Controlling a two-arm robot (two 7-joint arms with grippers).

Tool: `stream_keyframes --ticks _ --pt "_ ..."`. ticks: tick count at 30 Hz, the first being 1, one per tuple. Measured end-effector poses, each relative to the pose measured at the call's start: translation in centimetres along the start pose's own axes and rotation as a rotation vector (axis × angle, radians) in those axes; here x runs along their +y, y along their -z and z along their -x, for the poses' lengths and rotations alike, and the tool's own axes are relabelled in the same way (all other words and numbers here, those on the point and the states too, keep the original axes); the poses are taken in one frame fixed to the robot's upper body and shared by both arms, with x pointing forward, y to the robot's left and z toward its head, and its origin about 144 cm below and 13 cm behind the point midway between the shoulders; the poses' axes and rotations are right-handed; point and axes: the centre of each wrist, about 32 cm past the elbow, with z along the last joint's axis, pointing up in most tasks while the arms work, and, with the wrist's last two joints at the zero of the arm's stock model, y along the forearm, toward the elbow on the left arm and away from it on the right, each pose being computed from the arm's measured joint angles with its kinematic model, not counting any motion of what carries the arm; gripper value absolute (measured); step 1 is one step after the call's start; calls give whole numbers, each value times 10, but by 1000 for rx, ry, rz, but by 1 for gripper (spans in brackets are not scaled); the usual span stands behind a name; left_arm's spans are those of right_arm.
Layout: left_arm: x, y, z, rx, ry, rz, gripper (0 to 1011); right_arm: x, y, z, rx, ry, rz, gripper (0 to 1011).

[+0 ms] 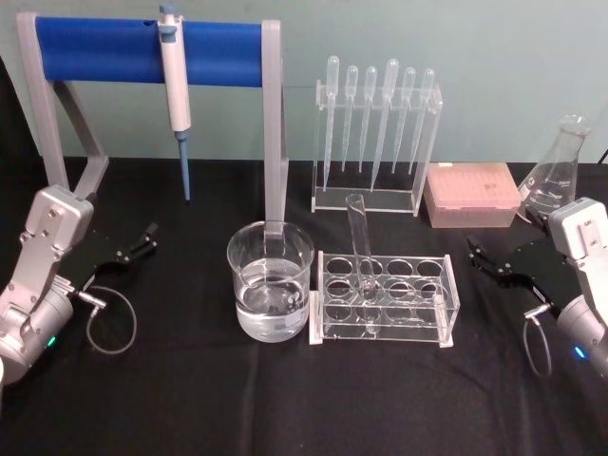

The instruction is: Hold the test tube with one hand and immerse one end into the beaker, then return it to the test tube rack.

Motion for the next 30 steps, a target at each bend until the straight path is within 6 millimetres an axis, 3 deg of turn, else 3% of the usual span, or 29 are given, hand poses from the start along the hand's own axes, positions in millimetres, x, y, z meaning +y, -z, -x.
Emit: stream_keyframes --ticks 30 --pt "0 0 0 0 0 0 1000 0 0 0 0 0 0 1002"
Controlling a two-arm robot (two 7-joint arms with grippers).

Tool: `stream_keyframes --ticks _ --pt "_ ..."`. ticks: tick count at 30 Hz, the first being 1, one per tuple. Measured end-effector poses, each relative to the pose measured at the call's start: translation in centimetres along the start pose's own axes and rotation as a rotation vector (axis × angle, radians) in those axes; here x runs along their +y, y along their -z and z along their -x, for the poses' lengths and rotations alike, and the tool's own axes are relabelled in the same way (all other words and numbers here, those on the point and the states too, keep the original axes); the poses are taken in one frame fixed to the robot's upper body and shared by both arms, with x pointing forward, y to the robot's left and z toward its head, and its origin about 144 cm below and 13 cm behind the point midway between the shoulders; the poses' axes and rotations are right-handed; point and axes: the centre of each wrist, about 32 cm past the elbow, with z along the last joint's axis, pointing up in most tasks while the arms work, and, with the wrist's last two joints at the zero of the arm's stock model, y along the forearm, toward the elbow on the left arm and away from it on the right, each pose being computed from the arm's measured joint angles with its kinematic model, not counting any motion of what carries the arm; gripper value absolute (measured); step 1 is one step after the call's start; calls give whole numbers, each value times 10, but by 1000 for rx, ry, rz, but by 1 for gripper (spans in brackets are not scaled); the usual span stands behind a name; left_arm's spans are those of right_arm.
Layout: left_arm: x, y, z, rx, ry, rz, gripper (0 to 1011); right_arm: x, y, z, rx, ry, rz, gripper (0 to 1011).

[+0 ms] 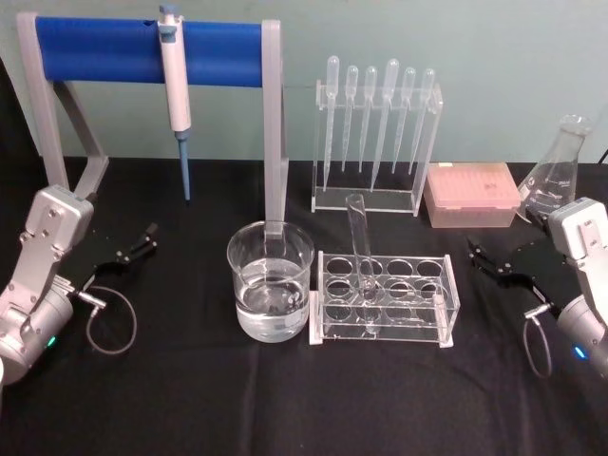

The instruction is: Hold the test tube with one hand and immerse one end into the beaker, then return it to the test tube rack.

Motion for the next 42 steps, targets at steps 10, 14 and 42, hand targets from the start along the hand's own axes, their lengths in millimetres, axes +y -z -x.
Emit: stream_keyframes --ticks 10,14,42 --pt "0 0 0 0 0 0 1000 -37 -20 -9 34 -4 11 1002" --pt "0 0 0 0 0 0 1000 -54 -34 -9 71 -88 1 1002" --pt "0 0 0 0 0 0 1000 18 -84 52 195 -472 -34 1002"
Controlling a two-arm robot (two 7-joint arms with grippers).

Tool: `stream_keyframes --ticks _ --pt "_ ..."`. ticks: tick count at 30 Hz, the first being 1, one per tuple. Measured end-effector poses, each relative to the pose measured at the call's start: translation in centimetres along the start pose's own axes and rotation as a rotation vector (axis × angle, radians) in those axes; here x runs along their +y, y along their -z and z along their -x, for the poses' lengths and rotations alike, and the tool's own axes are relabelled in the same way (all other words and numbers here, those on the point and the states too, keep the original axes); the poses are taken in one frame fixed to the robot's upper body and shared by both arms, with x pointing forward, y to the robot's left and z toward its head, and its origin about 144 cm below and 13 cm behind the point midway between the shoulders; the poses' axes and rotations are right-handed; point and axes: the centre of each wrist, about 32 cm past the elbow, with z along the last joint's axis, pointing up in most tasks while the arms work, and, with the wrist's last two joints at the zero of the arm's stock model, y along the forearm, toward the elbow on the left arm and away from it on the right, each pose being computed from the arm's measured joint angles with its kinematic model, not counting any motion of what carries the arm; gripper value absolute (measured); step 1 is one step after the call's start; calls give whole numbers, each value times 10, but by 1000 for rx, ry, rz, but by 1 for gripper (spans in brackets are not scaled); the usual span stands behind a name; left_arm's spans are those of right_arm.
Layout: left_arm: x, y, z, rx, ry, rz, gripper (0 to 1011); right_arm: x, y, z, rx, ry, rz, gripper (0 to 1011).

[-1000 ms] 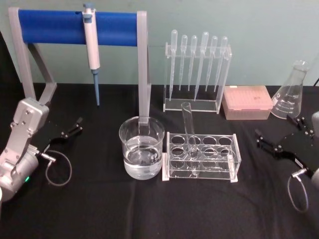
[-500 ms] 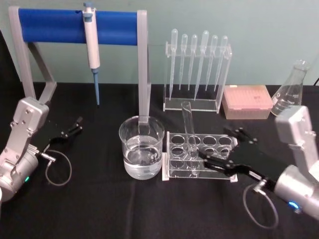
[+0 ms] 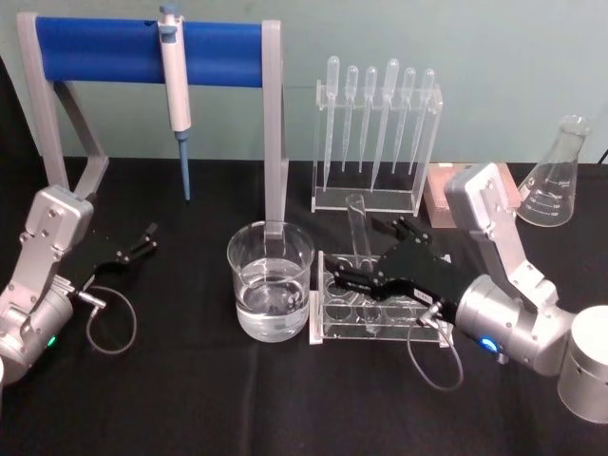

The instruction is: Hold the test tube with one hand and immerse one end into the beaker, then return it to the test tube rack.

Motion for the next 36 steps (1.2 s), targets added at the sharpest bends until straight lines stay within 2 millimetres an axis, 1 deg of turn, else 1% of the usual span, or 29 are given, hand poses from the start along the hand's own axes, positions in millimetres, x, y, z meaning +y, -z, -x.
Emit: stream_keyframes --ticks 4,8,9,11,12,13,14,15,16,19,20,22,23,25,27,29,30,33,36 --pt "0 0 0 0 0 0 1000 8 0 -1 7 9 0 1000" --pt "0 0 0 0 0 0 1000 12 -1 -2 14 13 2 934" --pt "0 0 0 0 0 0 1000 13 -1 -1 15 14 4 892" --pt "0 0 0 0 0 0 1000 14 -1 -1 17 14 5 862" --pt "0 0 0 0 0 0 1000 14 -1 0 19 13 6 812" --pt "0 0 0 0 0 0 1000 14 -2 1 20 13 6 812" --pt "0 0 0 0 0 0 1000 14 -2 1 21 13 6 772" --pt "0 0 0 0 0 0 1000 14 -2 2 23 14 6 761" --pt "0 0 0 0 0 0 1000 14 -2 2 23 14 6 715" --pt "0 0 0 0 0 0 1000 13 -4 3 25 13 0 625" --pt "0 0 0 0 0 0 1000 12 -5 4 25 14 -3 575" --pt "0 0 0 0 0 0 1000 11 -6 4 26 15 -6 538" --pt "0 0 0 0 0 0 1000 10 -7 4 29 17 -10 481" --pt "0 0 0 0 0 0 1000 8 -7 4 34 18 -13 433" --pt "0 0 0 0 0 0 1000 7 -7 4 38 19 -14 352" --pt "0 0 0 0 0 0 1000 7 -7 4 41 21 -15 311" --pt "0 0 0 0 0 0 1000 6 -7 4 44 22 -16 253" --pt "0 0 0 0 0 0 1000 5 -7 4 48 24 -19 227" --pt "0 0 0 0 0 0 1000 3 -9 4 52 25 -30 226"
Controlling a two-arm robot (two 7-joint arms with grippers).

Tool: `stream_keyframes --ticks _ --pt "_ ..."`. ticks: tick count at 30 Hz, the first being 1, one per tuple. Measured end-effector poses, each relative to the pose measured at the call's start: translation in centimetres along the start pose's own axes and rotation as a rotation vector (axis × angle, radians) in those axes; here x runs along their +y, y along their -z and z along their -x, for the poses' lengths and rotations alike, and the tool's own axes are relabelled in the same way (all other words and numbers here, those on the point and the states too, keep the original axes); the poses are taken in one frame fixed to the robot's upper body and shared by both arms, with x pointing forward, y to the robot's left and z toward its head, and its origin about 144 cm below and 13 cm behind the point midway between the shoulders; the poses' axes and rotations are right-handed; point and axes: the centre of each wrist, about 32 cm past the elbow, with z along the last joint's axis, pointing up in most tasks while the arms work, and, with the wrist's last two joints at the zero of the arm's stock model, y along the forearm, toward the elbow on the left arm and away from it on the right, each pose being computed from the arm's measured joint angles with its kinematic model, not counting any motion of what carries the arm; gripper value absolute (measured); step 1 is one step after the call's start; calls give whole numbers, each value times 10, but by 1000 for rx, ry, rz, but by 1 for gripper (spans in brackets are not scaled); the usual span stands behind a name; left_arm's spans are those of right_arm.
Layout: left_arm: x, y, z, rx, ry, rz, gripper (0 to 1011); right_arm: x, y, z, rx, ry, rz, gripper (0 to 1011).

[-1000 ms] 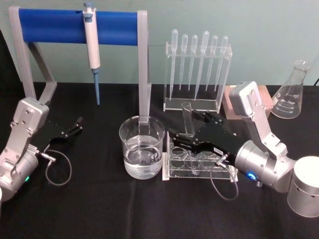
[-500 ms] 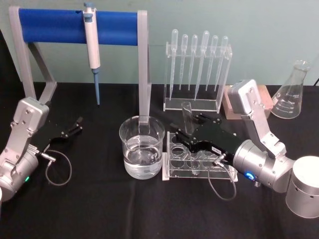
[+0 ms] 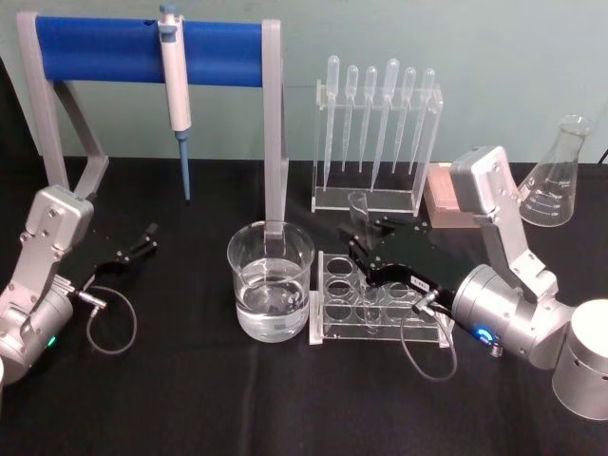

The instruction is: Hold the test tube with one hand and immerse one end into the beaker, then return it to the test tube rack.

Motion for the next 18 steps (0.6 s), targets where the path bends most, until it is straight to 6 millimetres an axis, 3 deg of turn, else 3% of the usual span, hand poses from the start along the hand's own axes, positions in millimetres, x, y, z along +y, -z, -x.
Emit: stream_keyframes --ticks 13,18 --pt "0 0 0 0 0 0 1000 -25 -37 5 24 41 -173 227" --pt "0 0 0 0 0 0 1000 -28 -42 5 38 65 -202 226"
